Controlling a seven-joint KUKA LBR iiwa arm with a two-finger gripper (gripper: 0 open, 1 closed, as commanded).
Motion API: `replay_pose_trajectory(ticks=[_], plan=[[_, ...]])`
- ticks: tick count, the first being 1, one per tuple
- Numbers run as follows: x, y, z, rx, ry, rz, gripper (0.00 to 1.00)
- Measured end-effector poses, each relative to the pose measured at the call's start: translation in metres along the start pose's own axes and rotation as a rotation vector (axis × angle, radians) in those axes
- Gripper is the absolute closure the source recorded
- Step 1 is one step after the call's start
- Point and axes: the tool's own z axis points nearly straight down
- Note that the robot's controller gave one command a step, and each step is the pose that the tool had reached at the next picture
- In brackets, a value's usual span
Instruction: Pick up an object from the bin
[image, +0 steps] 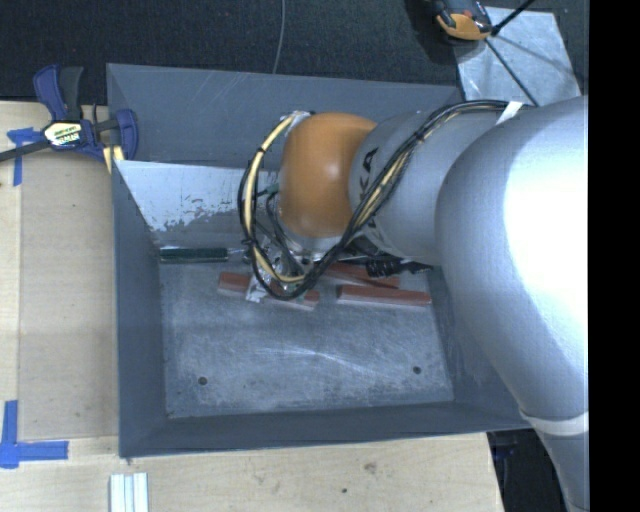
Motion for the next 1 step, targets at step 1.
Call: replay_pose_trajectory(ticks=[1], plan=[[0.0011, -0.0009, -0.0101, 0.007, 0.014, 0.0, 1.0]])
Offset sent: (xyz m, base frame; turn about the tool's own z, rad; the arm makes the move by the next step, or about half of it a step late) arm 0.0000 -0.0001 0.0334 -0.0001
